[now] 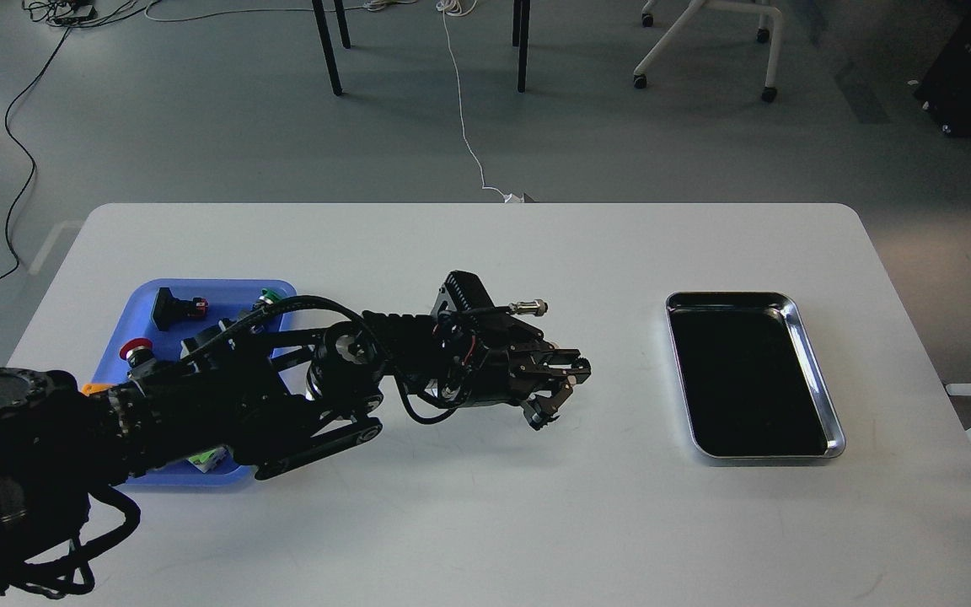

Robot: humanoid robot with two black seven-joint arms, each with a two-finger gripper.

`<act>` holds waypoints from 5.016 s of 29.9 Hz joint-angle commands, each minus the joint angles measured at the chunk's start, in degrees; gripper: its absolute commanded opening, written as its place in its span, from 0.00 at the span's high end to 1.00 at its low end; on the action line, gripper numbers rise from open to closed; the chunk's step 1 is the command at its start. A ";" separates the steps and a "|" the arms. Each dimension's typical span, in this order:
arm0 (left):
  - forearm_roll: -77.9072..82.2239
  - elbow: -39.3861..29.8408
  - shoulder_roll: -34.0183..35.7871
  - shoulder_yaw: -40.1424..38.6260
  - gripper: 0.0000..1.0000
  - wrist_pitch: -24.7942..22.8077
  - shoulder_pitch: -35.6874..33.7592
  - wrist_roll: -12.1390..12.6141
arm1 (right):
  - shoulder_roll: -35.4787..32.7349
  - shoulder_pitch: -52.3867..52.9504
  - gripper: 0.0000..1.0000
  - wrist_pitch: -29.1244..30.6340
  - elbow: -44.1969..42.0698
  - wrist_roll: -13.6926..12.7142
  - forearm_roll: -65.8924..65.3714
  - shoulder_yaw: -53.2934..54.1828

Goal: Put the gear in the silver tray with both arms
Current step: 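Lift the black gear and carry it toward the table center, then open the left gripper to set the gear down, then retract, then reach the right gripper down toward the black gear on the table, then close the right gripper on the black gear, then lift the gear and move it over the silver tray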

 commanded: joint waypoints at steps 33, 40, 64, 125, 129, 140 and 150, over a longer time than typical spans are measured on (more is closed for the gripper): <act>-10.22 -7.90 12.48 -0.96 0.28 3.43 -1.31 -0.40 | -0.18 -0.10 0.01 0.00 0.08 -0.01 -0.18 0.06; -44.54 -12.13 23.48 -16.96 0.06 0.89 0.28 -1.63 | -1.67 7.18 0.01 0.00 1.14 -0.10 -9.13 -0.64; -117.47 2.90 36.06 -27.43 0.03 -21.35 7.31 -5.33 | 24.07 58.34 0.01 0.00 5.71 -0.81 -62.74 -49.14; -116.67 2.90 38.87 -27.34 0.03 -22.94 10.47 -5.42 | 49.92 57.91 0.62 -4.01 -5.63 5.40 -94.67 -84.40; -116.59 2.90 38.87 -27.34 0.03 -23.11 10.47 -5.42 | 49.92 57.99 0.69 -4.09 -5.63 5.40 -94.67 -85.54; -114.92 2.90 38.78 -26.99 0.03 -23.20 11.09 -5.50 | 49.92 58.52 0.87 -4.44 -5.37 5.40 -94.58 -85.19; -114.92 2.90 39.31 -27.08 0.03 -23.20 11.09 -5.42 | 44.84 66.69 0.88 -5.68 -2.74 5.40 -94.49 -84.57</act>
